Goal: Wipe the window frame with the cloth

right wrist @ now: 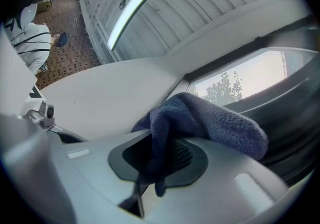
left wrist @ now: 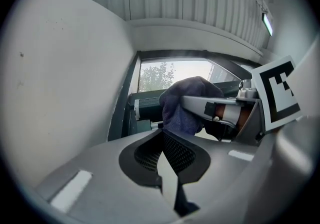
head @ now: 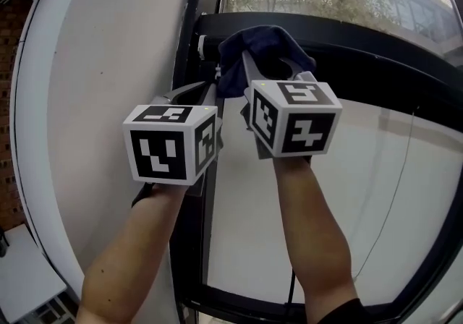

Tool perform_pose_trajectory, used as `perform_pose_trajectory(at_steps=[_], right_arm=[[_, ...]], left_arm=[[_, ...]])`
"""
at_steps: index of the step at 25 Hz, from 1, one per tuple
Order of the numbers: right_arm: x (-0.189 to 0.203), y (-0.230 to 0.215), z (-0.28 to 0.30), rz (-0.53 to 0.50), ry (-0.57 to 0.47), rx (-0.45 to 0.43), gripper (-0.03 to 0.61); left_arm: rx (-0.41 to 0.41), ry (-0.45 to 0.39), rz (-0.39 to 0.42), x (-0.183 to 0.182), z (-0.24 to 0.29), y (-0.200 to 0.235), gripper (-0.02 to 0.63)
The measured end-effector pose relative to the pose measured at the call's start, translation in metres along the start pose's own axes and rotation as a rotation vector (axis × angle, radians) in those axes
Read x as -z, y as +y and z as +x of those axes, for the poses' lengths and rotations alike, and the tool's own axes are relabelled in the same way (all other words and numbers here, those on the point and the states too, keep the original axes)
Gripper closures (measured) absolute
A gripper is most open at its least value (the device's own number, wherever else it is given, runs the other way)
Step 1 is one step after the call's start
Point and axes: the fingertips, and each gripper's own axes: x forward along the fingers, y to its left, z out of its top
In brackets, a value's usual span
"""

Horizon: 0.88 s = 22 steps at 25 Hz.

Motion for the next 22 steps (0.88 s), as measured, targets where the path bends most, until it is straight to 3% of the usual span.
perform_pose_trajectory(at_steps=[15, 22], right_arm=[[-0.007, -0.053, -0.049, -0.063, 0.027, 0.046, 0.514], [-0.013, -0.08, -0.071, -0.105, 0.079, 0.112, 0.514]], left_arm=[[0.023, -0.035, -0.067, -0.001, 0.014, -0.044, 0.62], [0.109, -0.057, -0.115, -0.01, 0.019, -0.068, 0.62]])
